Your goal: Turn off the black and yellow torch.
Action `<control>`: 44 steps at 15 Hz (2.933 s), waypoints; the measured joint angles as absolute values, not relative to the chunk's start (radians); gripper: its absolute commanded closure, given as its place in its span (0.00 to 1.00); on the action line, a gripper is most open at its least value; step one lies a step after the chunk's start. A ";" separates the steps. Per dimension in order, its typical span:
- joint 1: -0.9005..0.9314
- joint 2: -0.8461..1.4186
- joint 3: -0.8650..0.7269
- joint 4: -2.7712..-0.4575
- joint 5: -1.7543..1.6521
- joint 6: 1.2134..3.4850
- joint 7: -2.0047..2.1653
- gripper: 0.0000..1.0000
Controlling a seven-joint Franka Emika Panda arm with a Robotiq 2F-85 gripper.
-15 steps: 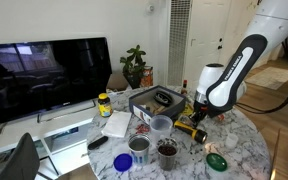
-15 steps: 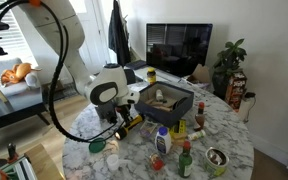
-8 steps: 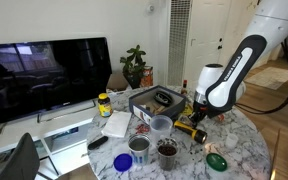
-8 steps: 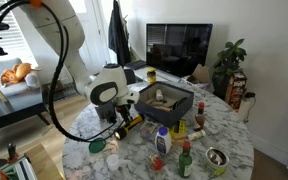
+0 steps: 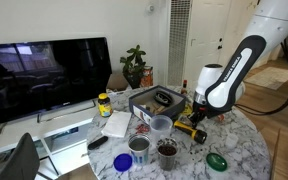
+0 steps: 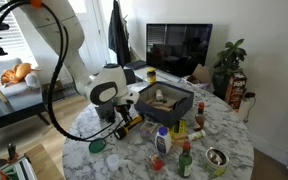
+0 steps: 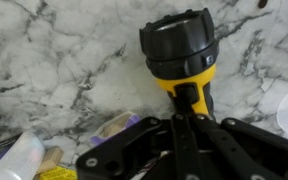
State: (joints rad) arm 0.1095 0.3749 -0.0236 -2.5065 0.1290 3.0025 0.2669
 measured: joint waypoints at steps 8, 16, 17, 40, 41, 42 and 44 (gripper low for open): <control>0.121 0.381 -0.039 -2.476 0.132 2.940 0.273 1.00; 0.146 0.386 -0.077 -2.455 0.114 2.896 0.309 1.00; 0.155 0.386 -0.086 -2.456 0.106 2.896 0.321 1.00; 0.285 0.357 -0.197 -2.467 -0.017 2.863 0.454 1.00; 0.285 0.353 -0.198 -2.468 -0.023 2.857 0.455 1.00; 0.286 0.349 -0.198 -2.469 -0.027 2.852 0.455 1.00; 0.281 0.342 -0.189 -2.469 -0.027 2.844 0.453 1.00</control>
State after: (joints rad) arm 0.2814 0.3418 -0.1890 -2.4694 -0.0269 2.8444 0.4526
